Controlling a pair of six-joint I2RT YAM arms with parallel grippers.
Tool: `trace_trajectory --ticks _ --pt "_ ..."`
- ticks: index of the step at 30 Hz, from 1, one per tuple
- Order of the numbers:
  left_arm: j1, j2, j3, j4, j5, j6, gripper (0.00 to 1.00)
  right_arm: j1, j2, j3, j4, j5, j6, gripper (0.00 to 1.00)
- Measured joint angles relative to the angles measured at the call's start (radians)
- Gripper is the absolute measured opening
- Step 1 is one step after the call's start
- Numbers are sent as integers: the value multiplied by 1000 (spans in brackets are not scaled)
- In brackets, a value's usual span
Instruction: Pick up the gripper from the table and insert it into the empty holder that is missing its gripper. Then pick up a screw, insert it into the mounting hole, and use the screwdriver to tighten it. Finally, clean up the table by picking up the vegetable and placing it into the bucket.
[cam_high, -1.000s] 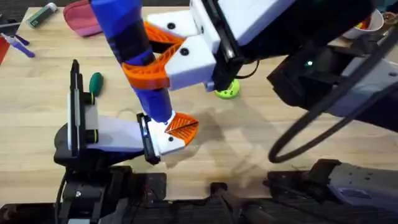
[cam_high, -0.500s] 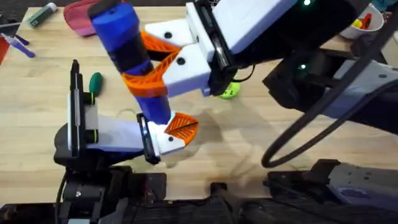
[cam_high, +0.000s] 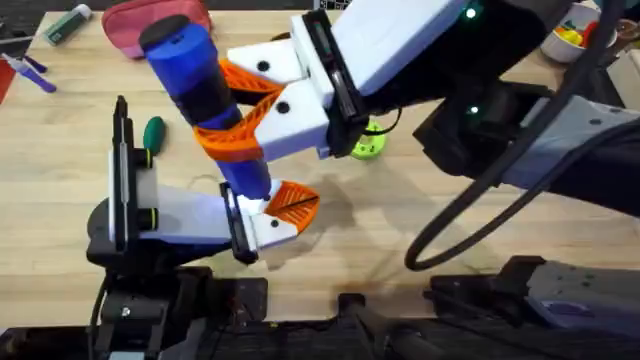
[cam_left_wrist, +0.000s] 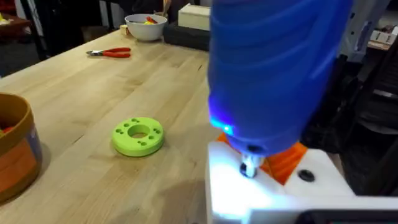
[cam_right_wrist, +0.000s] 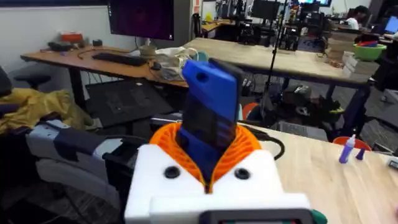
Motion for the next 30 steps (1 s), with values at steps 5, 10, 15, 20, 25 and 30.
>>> trace_trajectory --ticks 5,10,15,20,25,30 --pt "0 0 0 0 0 0 20 0 0 0 8 0 -4 23" --pt "0 0 0 0 0 0 20 -5 0 0 15 -4 -6 23" --pt "0 0 0 0 0 0 20 -23 0 0 29 -20 -6 23" --pt "0 0 0 0 0 0 20 -30 0 0 29 -27 -5 23" --pt "0 0 0 0 4 0 20 -30 0 0 29 -44 -1 23" --pt "0 0 0 -1 4 0 20 -28 0 0 29 -48 2 23"
